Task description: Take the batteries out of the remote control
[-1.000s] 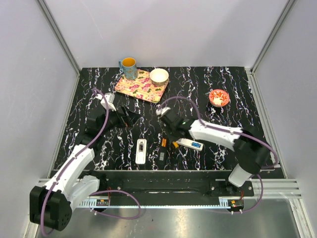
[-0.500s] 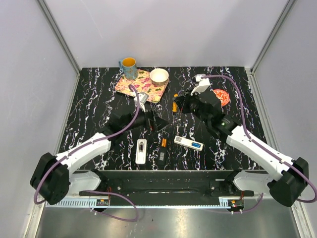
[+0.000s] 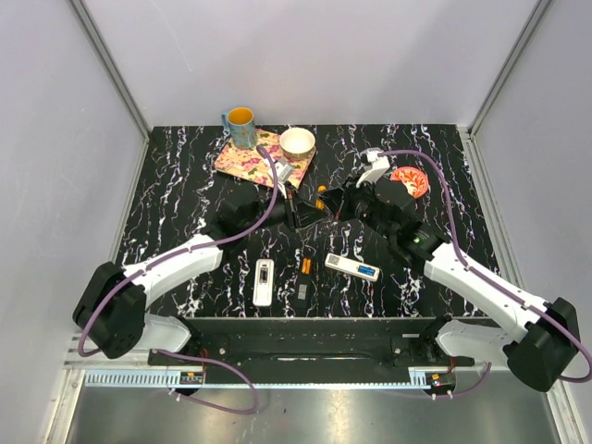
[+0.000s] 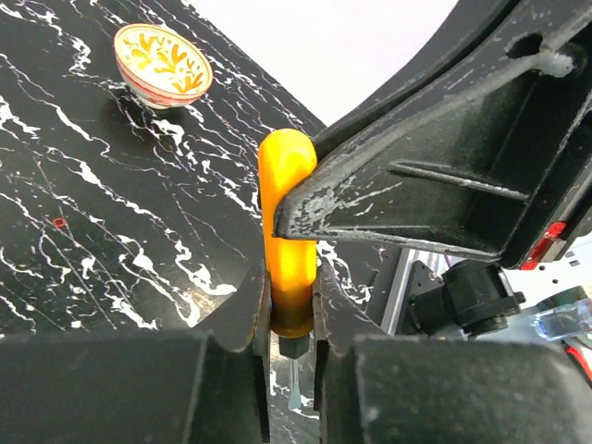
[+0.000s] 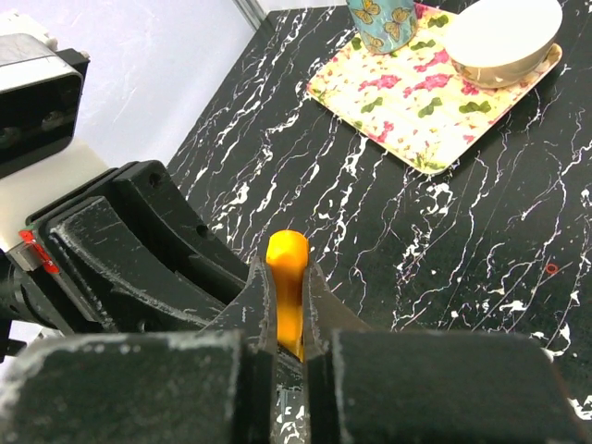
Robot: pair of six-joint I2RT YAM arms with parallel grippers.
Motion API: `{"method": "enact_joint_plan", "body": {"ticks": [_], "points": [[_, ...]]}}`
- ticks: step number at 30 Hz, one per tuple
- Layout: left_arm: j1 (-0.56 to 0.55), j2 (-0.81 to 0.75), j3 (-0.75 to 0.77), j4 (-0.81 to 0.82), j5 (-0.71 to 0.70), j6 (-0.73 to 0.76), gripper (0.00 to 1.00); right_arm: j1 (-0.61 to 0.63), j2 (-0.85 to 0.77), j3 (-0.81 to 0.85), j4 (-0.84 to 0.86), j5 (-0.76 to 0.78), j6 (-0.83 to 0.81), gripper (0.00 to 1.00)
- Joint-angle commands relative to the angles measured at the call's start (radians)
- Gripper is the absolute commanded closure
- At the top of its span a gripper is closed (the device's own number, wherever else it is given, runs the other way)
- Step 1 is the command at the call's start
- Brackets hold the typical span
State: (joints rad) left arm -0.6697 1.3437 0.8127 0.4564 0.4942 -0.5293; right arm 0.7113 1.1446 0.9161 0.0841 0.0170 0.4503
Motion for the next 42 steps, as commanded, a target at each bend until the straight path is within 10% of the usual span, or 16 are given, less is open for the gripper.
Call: {"method": "enact_joint_plan", "body": {"ticks": [1, 3, 8, 11, 23, 42], "points": [[-0.002, -0.015, 0.042, 0.013, 0.003, 0.035, 1.0, 0.002, -0.049, 0.004, 0.082, -0.031, 0.024, 1.0], [-0.002, -0.032, 0.034, -0.034, -0.029, 0.055, 1.0, 0.002, -0.046, 0.012, 0.082, -0.032, 0.019, 1.0], [-0.002, -0.125, 0.045, -0.209, -0.153, 0.156, 1.0, -0.001, -0.023, 0.052, 0.052, -0.057, -0.024, 0.33], [-0.002, -0.181, 0.051, -0.337, -0.258, 0.215, 1.0, -0.018, -0.002, 0.081, 0.036, -0.106, -0.024, 0.23], [-0.004, -0.278, -0.001, -0.344, -0.325, 0.216, 1.0, -0.052, 0.13, 0.122, 0.154, -0.414, 0.106, 0.43], [-0.004, -0.29, 0.003, -0.328, -0.278, 0.207, 1.0, -0.052, 0.211, 0.104, 0.256, -0.448, 0.168, 0.61]]}}
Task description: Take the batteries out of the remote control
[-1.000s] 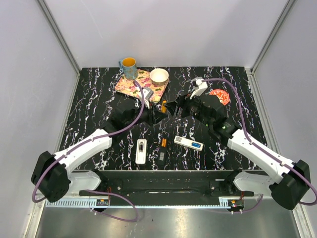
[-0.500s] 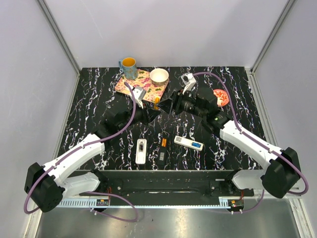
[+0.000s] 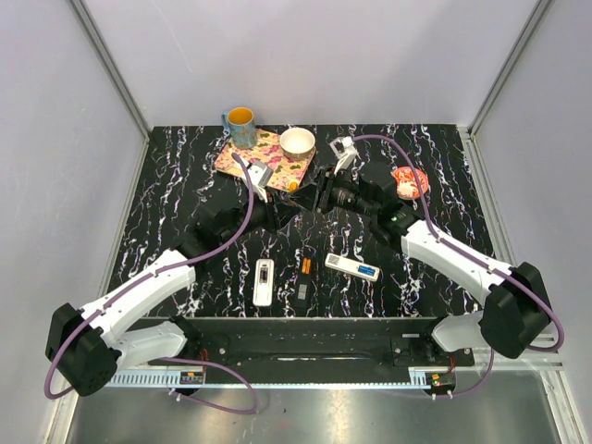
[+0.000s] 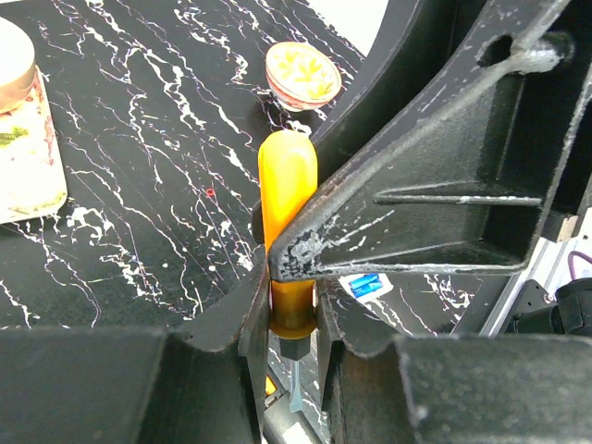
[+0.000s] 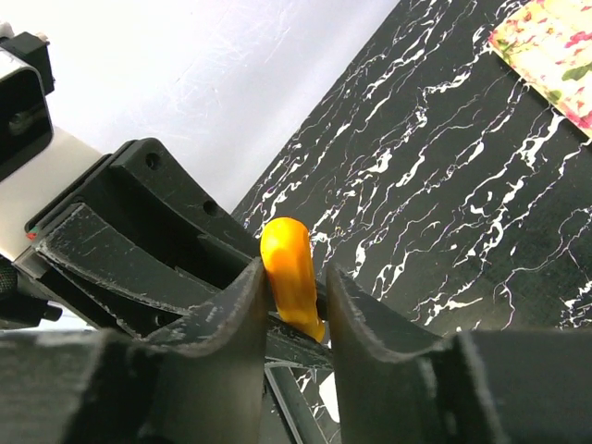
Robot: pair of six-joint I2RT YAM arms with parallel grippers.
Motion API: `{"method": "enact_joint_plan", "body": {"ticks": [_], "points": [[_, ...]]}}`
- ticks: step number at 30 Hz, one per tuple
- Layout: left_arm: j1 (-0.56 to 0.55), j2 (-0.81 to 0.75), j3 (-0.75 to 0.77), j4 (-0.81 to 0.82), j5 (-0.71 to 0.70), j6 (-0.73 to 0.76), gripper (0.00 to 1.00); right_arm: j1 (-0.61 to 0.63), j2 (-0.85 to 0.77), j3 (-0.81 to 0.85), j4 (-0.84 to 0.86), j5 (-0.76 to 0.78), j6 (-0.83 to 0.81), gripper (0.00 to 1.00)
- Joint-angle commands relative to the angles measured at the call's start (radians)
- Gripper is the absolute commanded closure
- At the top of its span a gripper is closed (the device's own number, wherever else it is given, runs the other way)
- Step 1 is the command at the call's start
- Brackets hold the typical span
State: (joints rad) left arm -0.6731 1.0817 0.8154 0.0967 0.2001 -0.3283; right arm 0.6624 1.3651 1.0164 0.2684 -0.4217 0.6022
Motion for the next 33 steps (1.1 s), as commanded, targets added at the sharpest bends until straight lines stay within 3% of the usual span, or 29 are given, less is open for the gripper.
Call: {"method": "enact_joint_plan", "body": {"ticks": [1, 3, 4, 6, 8, 9, 10, 13, 20, 26, 33], "points": [[0.0, -0.026, 0.002, 0.034, 0.019, 0.005, 1.0, -0.004, -0.014, 0.001, 0.077, -0.003, 0.021, 0.65], [0.0, -0.026, -0.002, 0.037, 0.024, 0.0, 1.0, -0.003, -0.017, -0.007, 0.091, 0.0, 0.022, 0.69], [0.0, -0.028, -0.005, 0.038, 0.024, -0.002, 1.0, -0.003, -0.02, -0.009, 0.094, 0.004, 0.022, 0.82], [0.0, -0.029, -0.015, 0.049, 0.027, -0.011, 0.95, -0.003, -0.024, -0.015, 0.1, 0.017, 0.025, 0.97], [0.0, -0.035, -0.024, 0.049, 0.019, -0.02, 0.7, -0.004, -0.029, -0.022, 0.101, 0.032, 0.025, 1.0], [0.001, -0.042, -0.028, 0.04, 0.01, -0.021, 0.5, -0.003, -0.029, -0.025, 0.098, 0.041, 0.019, 1.0], [0.001, -0.045, -0.033, 0.032, -0.004, -0.025, 0.2, -0.004, -0.037, -0.032, 0.095, 0.05, 0.015, 1.0], [0.001, -0.075, -0.059, -0.032, -0.079, -0.037, 0.04, -0.004, -0.055, -0.047, 0.051, 0.116, -0.021, 1.0], [0.007, -0.115, -0.107, -0.334, -0.307, -0.15, 0.01, -0.015, -0.139, -0.104, -0.038, 0.291, -0.153, 1.0], [-0.003, -0.023, -0.114, -0.582, -0.402, -0.285, 0.01, -0.021, -0.159, -0.101, -0.098, 0.339, -0.219, 1.0], [-0.069, 0.063, -0.145, -0.644, -0.427, -0.368, 0.04, -0.023, -0.141, -0.102, -0.106, 0.334, -0.219, 1.0]]}}
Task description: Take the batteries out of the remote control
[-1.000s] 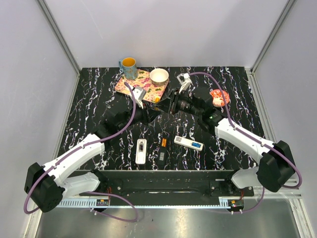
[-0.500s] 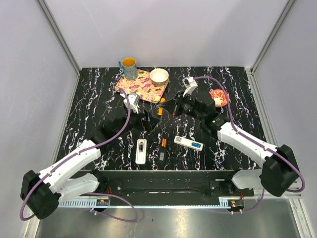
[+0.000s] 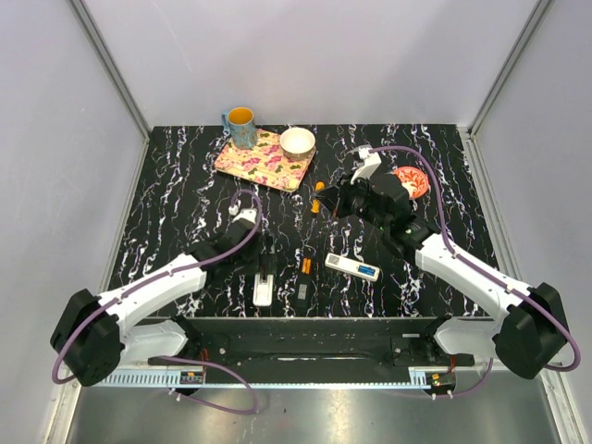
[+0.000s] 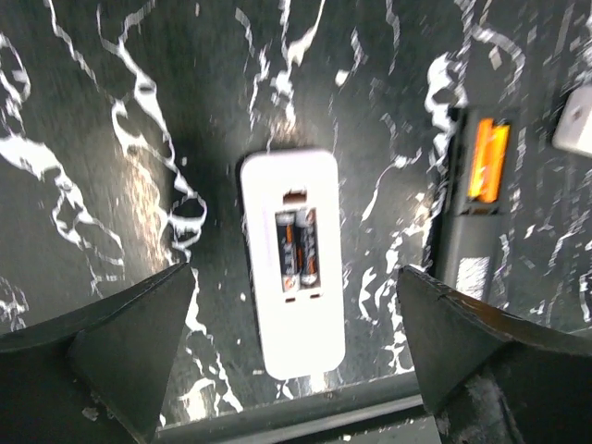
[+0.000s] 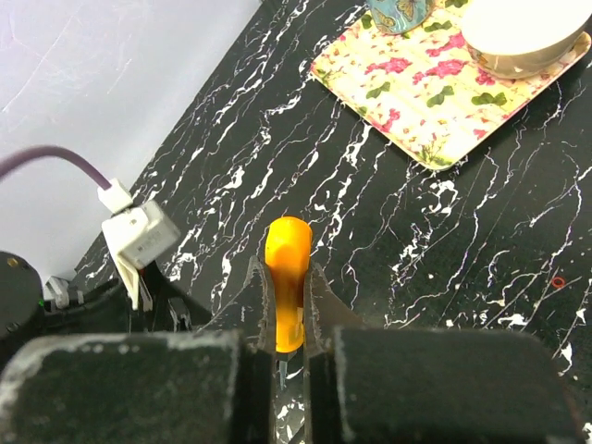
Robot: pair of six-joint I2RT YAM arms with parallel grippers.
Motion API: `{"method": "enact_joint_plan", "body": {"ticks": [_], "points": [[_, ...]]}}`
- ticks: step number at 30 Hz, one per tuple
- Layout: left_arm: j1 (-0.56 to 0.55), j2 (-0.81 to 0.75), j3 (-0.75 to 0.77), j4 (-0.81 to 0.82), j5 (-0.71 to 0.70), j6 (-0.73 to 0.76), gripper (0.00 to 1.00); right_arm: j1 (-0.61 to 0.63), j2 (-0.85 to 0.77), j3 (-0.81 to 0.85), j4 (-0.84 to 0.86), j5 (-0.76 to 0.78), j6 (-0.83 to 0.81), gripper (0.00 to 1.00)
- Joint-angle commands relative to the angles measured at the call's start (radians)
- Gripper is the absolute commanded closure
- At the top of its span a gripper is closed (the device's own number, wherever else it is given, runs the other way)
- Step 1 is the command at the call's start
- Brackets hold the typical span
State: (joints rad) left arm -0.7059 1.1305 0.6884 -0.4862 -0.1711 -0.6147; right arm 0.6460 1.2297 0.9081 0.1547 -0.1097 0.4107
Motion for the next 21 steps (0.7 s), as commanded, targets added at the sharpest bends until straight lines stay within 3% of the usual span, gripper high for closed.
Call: {"method": "enact_joint_plan", "body": {"ticks": [1, 9, 17, 18, 21], "points": [[-0.043, 0.018, -0.023, -0.063, -0.056, -0.091, 0.05, -0.006, -0.004, 0.005, 0.008, 0.019, -0.027, 1.0], [-0.116, 0.093, -0.052, -0.003, -0.041, -0.138, 0.16, -0.006, 0.01, 0.002, 0.016, -0.001, -0.018, 1.0], [-0.167, 0.23, -0.018, -0.04, -0.145, -0.155, 0.29, -0.006, 0.001, -0.003, 0.016, 0.001, -0.023, 1.0], [-0.171, 0.242, -0.01, -0.04, -0.154, -0.154, 0.37, -0.008, 0.001, -0.005, 0.014, 0.001, -0.024, 1.0], [-0.179, 0.279, -0.003, -0.028, -0.18, -0.139, 0.48, -0.008, -0.001, -0.005, 0.016, 0.004, -0.027, 1.0]]}}
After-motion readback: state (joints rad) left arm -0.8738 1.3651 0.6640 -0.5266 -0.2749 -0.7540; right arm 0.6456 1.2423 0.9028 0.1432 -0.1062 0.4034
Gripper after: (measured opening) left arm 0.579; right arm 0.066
